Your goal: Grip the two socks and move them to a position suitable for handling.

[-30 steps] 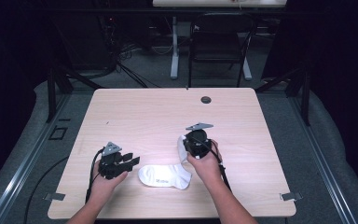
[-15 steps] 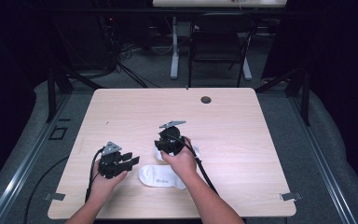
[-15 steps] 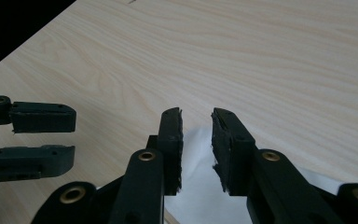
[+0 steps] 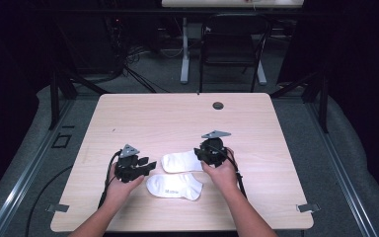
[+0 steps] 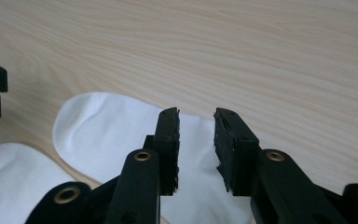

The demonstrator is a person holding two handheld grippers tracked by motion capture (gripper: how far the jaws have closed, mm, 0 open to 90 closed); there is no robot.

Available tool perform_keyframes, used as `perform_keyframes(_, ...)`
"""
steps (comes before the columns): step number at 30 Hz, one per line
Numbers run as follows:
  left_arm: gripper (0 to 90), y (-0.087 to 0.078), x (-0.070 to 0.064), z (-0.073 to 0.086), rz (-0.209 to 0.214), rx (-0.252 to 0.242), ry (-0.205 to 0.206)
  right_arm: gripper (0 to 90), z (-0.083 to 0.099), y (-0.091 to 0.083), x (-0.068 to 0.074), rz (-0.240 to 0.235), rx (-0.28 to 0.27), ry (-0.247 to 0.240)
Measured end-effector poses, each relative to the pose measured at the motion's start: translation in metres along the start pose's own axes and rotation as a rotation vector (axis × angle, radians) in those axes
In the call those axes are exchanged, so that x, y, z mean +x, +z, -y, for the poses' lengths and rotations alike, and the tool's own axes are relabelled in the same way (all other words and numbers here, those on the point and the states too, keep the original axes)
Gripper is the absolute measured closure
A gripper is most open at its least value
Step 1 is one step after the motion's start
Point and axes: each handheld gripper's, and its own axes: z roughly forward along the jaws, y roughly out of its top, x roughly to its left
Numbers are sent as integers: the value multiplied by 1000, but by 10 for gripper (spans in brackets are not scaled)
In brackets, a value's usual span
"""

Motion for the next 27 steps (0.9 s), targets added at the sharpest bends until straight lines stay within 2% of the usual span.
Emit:
perform_keyframes(6,557,21,-4,-10,-10,22,11,654,12,2,-16,30,-6,-10)
perform_keyframes(7,555,26,-4,-10,-18,33,20,647,13,2,-18,28,-2,-8)
perform_keyframes(11,556,39,-2,-8,-27,82,6,634,20,6,-25,28,8,2)
perform_keyframes(13,579,42,-1,-9,-14,88,-6,622,22,8,-28,25,18,10)
perform_keyframes(17,665,47,-3,-9,-14,118,0,617,26,14,-31,33,46,5)
perform_keyframes(20,758,49,-4,-9,-20,130,13,710,30,17,-34,31,60,18)
perform_keyframes(23,850,50,-3,-9,-23,140,30,842,31,17,-34,30,74,16)
perform_keyframes(27,891,47,-2,-11,-19,129,28,869,30,15,-33,12,67,18)
